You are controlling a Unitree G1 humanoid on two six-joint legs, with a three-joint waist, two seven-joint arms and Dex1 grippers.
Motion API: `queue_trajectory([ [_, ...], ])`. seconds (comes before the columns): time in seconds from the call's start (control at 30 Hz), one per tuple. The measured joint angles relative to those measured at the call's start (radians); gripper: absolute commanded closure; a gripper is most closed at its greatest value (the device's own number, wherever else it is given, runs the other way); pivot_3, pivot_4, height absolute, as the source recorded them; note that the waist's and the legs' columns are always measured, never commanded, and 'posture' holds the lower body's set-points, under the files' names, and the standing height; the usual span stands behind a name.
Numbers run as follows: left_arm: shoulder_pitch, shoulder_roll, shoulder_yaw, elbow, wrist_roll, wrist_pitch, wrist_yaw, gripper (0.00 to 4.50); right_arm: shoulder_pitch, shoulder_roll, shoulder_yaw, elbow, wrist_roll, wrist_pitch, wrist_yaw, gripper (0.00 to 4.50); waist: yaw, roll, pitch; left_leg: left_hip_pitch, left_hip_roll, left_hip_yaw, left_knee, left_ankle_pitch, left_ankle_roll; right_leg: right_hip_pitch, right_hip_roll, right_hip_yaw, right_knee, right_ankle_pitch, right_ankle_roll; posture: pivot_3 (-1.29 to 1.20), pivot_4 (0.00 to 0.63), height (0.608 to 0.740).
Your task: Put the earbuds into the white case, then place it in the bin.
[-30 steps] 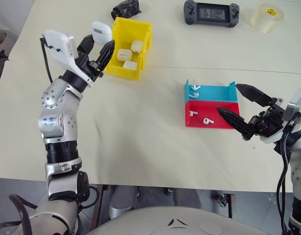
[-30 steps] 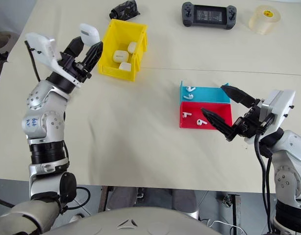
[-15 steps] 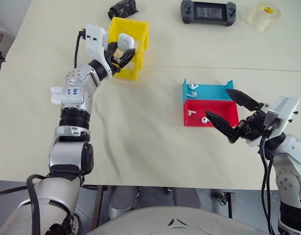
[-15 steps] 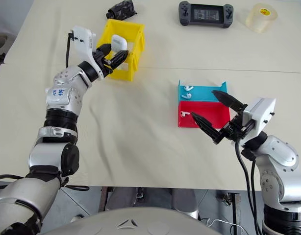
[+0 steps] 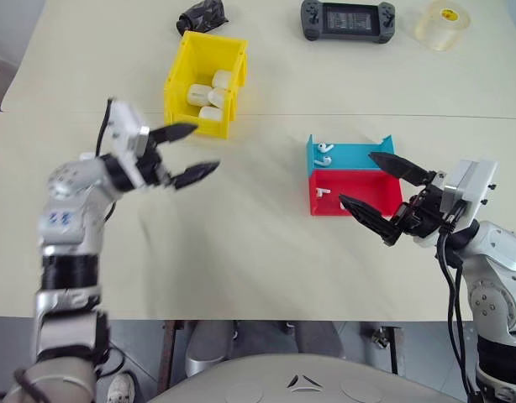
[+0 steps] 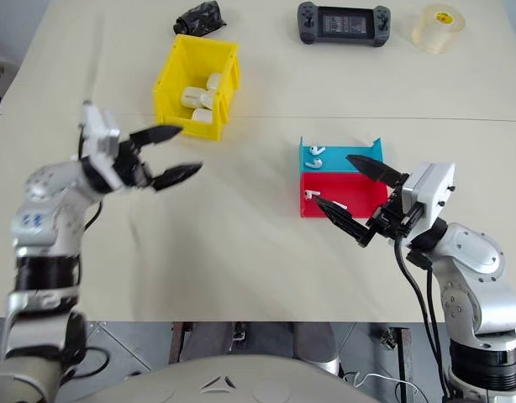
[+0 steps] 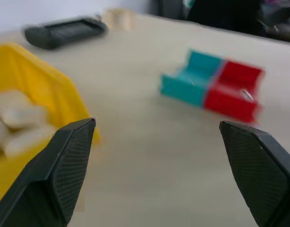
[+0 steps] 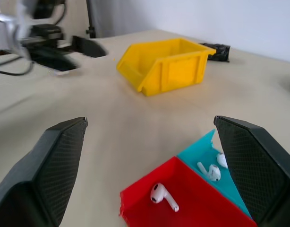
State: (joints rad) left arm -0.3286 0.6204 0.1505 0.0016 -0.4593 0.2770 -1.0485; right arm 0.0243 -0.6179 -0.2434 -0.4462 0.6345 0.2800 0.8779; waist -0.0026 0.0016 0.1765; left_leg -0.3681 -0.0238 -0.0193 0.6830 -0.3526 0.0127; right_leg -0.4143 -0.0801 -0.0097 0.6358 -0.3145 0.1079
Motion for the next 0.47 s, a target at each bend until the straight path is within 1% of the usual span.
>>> queue_trajectory([
  [0.1, 0.101, 0.036, 0.017, -0.071, 0.007, -0.032, -0.001, 0.02, -0.007, -0.047, 0.002, 0.032, -0.018, -0.024, 0.074, 0.0, 0.013, 0.0, 0.0, 0.0, 0.0, -0.001, 0.001, 0.0, 0.001, 0.002, -0.001, -0.001, -0.007, 0.0, 0.0, 0.0, 0.15, 0.74],
  [0.2, 0.151, 0.061, 0.046, -0.08, 0.004, -0.06, -0.015, 0.02, -0.009, -0.072, 0.0, 0.065, -0.018, -0.039, 0.126, 0.0, 0.02, 0.0, 0.0, 0.0, 0.0, -0.001, 0.001, -0.001, 0.001, 0.003, -0.001, -0.001, -0.007, 0.0, 0.0, 0.0, 0.15, 0.74],
  [0.33, 0.166, 0.063, 0.09, -0.08, 0.004, -0.115, 0.0, 0.02, -0.009, -0.102, -0.001, 0.108, -0.02, -0.051, 0.185, 0.0, 0.025, 0.0, 0.0, 0.0, 0.0, -0.001, 0.001, -0.001, 0.002, 0.003, -0.001, -0.001, -0.008, 0.0, 0.0, 0.0, 0.15, 0.74],
  [0.47, 0.158, 0.051, 0.096, -0.08, 0.007, -0.144, 0.034, 0.02, -0.011, -0.103, -0.001, 0.143, -0.029, -0.078, 0.211, 0.0, 0.024, 0.0, 0.0, 0.0, 0.0, -0.001, 0.0, -0.001, 0.002, 0.002, -0.001, -0.001, -0.008, 0.0, 0.0, 0.0, 0.15, 0.74],
])
